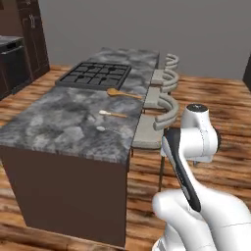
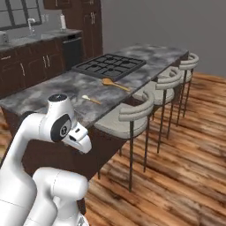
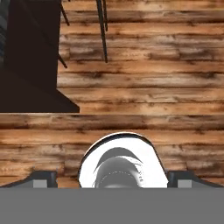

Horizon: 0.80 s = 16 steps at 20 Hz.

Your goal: Pick up the metallic utensils from the counter and place them in the open drawer. Make sure not to pick up any wooden utensils.

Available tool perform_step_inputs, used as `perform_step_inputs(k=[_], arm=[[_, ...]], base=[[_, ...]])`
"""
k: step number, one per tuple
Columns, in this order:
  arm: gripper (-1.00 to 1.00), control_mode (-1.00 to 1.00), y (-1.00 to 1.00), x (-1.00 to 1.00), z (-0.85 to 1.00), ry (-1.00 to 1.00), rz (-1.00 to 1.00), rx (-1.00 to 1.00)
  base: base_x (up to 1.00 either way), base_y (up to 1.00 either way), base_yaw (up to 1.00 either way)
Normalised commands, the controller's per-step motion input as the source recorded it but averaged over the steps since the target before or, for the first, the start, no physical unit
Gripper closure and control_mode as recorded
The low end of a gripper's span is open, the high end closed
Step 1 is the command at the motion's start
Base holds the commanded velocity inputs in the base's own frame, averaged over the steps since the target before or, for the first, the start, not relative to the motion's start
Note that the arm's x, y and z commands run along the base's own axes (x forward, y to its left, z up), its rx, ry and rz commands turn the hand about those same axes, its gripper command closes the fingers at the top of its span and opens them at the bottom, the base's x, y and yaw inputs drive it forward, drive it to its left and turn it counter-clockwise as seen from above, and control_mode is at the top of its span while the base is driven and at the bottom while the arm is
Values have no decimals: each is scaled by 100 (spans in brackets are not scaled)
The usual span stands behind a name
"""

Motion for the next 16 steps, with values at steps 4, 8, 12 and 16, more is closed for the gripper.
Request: perform_step_inputs(k=[4, 8, 12, 16], arm=[[-100, 100, 0, 0, 0, 0, 0, 0], [-100, 100, 0, 0, 0, 0, 0, 0], [-100, 100, 0, 0, 0, 0, 0, 0], [-100, 100, 0, 0, 0, 0, 0, 0]], base=[[1, -65, 63], [0, -76, 60], [0, -73, 70], [6, -73, 69]])
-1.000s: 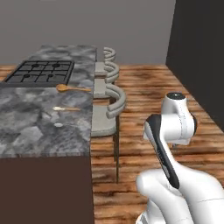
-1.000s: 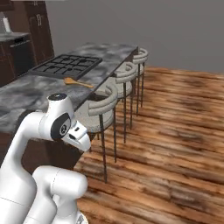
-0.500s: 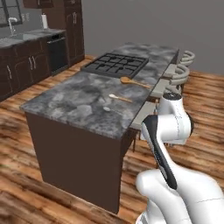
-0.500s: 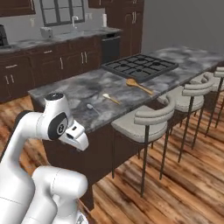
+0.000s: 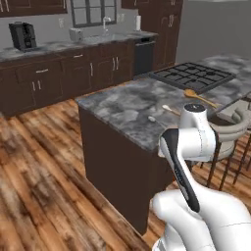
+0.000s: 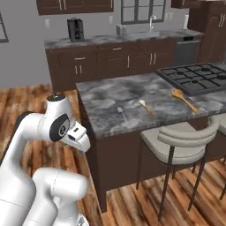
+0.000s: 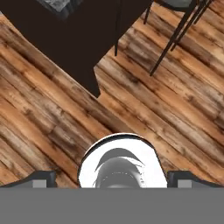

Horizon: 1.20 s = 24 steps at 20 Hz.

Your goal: Pick up the metallic utensils from the counter and place them in the open drawer. Make sure not to pick up any wooden utensils.

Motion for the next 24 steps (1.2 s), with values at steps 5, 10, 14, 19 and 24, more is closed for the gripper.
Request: perform_step_inputs(k=[5, 10, 14, 19, 24], arm=[[-100, 100, 0, 0, 0, 0, 0, 0], [-100, 100, 0, 0, 0, 0, 0, 0], [-100, 100, 0, 0, 0, 0, 0, 0], [-100, 100, 0, 0, 0, 0, 0, 0], [-100, 100, 0, 0, 0, 0, 0, 0]], base=[[10, -82, 63], [3, -97, 16], [26, -65, -14], [69, 1, -2], [58, 0, 0]])
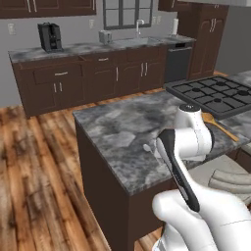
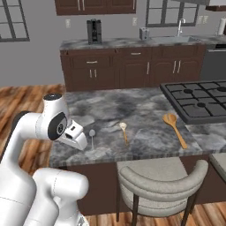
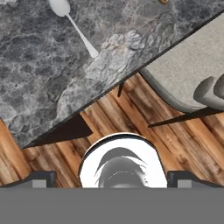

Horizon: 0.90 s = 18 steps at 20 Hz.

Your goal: Pick up the metallic utensils from the counter and place them in the open drawer. Make sure not to pick up any wooden utensils.

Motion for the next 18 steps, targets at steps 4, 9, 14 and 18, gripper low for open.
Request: perform_step_inputs(k=[4, 9, 14, 18], arm=[[-100, -100, -4, 13, 0, 0, 1, 0], [-100, -100, -23, 50, 0, 0, 11, 0], [-100, -100, -23, 69, -12, 0, 23, 0], [-100, -100, -1, 98, -56, 3, 32, 0]], base=[[41, -8, 1], [0, 0, 0], [0, 0, 0], [0, 0, 0]])
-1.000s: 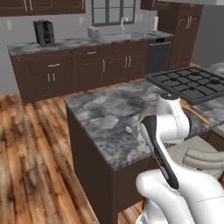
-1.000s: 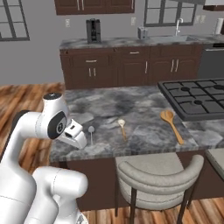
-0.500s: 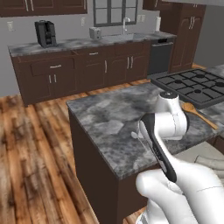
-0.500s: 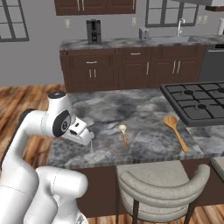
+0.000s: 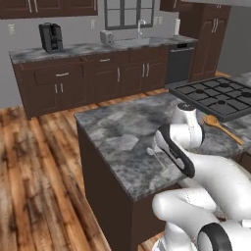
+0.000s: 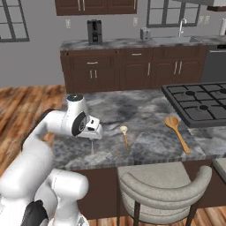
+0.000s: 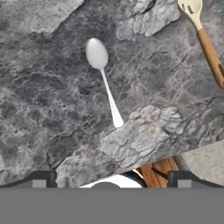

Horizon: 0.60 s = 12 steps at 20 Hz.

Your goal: Pick up the metallic utensils from the counter and place them in the open drawer. Make sure not to pick up any wooden utensils.

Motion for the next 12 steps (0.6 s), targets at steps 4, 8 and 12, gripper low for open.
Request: perform_step_inputs(k=[4, 8, 12], arm=[[-100, -100, 0, 100, -73, 9, 27, -9], [-100, -100, 0, 93, -65, 5, 8, -16], [-100, -100, 0, 69, -18, 8, 0, -5]], base=[[0, 0, 0], [0, 0, 0], [0, 0, 0]])
